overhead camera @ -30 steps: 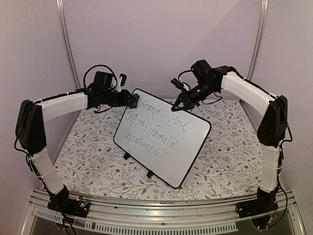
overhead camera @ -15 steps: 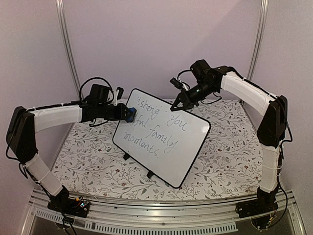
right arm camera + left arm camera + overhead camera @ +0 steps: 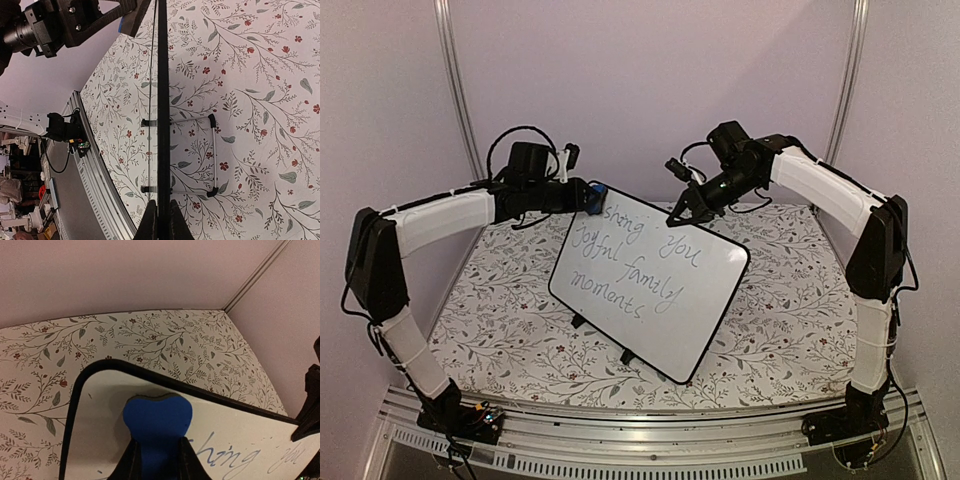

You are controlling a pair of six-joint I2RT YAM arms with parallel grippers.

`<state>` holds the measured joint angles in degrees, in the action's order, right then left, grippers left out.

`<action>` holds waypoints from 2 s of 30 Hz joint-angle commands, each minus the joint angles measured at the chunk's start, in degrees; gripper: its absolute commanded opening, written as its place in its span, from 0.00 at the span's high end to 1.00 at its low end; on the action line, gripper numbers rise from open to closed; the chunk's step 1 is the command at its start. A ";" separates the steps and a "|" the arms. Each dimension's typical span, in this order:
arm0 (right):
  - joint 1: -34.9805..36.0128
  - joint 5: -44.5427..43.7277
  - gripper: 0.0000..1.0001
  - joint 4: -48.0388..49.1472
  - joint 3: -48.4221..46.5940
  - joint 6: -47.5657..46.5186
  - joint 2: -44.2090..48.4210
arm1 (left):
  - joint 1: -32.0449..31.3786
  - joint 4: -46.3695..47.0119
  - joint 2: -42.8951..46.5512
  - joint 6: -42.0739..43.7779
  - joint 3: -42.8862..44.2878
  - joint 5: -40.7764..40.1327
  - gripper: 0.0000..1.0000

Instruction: Erase the whiteboard

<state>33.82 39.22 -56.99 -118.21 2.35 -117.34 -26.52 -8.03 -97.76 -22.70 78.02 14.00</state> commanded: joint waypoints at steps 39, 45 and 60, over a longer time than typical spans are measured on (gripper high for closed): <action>1.38 -2.86 1.00 0.17 -1.56 -1.56 2.82 | -1.32 0.87 0.37 -1.87 -7.02 1.17 1.00; 1.33 -2.87 1.00 0.01 -1.57 -1.53 2.82 | -1.44 2.85 4.06 -3.01 -13.16 1.56 1.00; 1.33 -2.92 1.00 -0.11 -1.10 -1.65 2.82 | -1.87 -0.65 -2.73 -1.47 0.38 2.20 1.00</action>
<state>33.80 37.36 -57.84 -118.24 4.23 -117.05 -27.57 -7.05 -97.73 -25.06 74.85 15.70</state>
